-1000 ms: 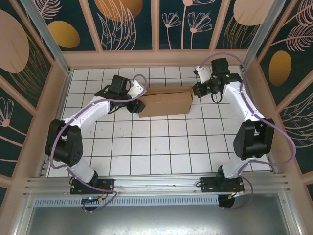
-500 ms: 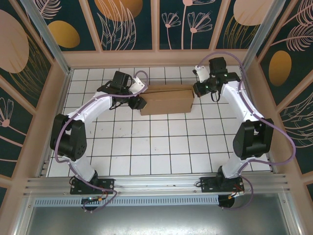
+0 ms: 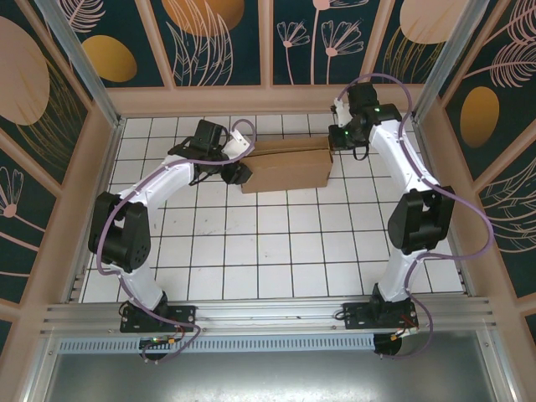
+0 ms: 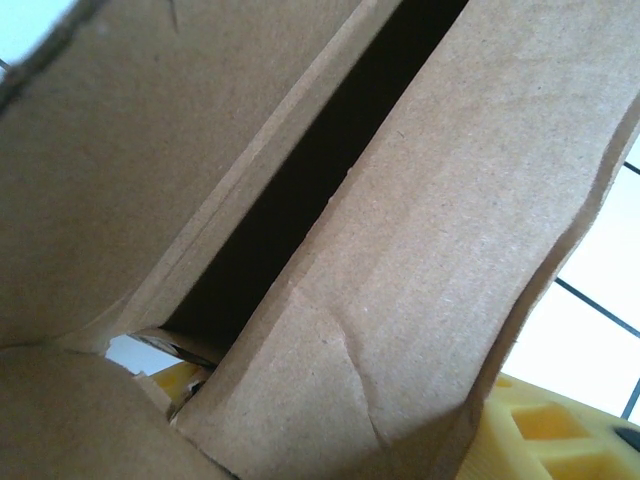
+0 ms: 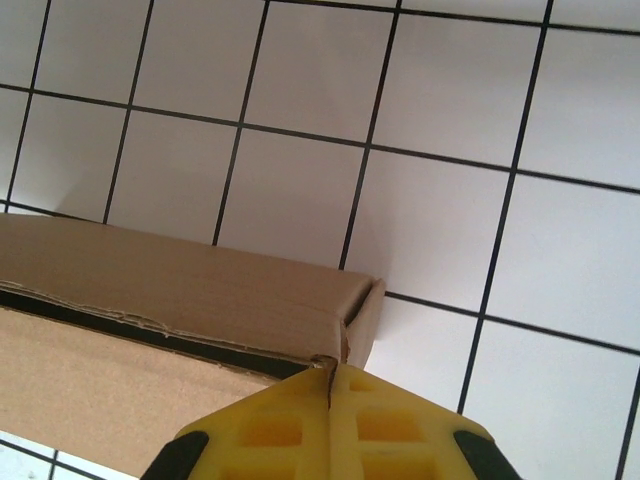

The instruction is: Fold the paper box

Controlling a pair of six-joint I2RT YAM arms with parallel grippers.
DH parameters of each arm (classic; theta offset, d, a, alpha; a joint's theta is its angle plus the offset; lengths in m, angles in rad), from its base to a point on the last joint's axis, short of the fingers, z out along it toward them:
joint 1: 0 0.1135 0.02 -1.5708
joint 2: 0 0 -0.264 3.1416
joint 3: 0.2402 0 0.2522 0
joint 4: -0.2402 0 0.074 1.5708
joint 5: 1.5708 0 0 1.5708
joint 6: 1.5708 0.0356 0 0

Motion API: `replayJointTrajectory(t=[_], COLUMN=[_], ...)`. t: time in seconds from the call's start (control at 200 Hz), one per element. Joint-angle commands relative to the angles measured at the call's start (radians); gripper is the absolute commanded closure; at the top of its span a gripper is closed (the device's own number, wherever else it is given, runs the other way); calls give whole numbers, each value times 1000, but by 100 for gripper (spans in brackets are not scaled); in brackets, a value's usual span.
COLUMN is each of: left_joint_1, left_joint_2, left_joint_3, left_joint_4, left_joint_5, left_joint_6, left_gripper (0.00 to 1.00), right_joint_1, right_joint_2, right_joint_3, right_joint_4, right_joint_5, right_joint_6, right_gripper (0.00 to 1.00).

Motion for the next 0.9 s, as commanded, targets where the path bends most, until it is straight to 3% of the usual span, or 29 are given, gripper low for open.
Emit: replayJointTrajectory(t=[0.0,0.315,0.896], left_joint_1=[-9,-9,-9], left_joint_2=[54,48,84], left_joint_3=[-10,-23,16], left_joint_4=[-28,-14,1], left_joint_5=[-14,-33,16], left_joint_6=[9,18,-79], left_gripper=[49,48,50], right_joint_1=[26,-13,4], right_joint_2=[8,49,-29], right_joint_3=[34,77,-82], right_joint_4=[-50,-79,52], right_joint_5=[-37,-87,-28], right_joint_6=[113,309,397], right_gripper=[100,100,100])
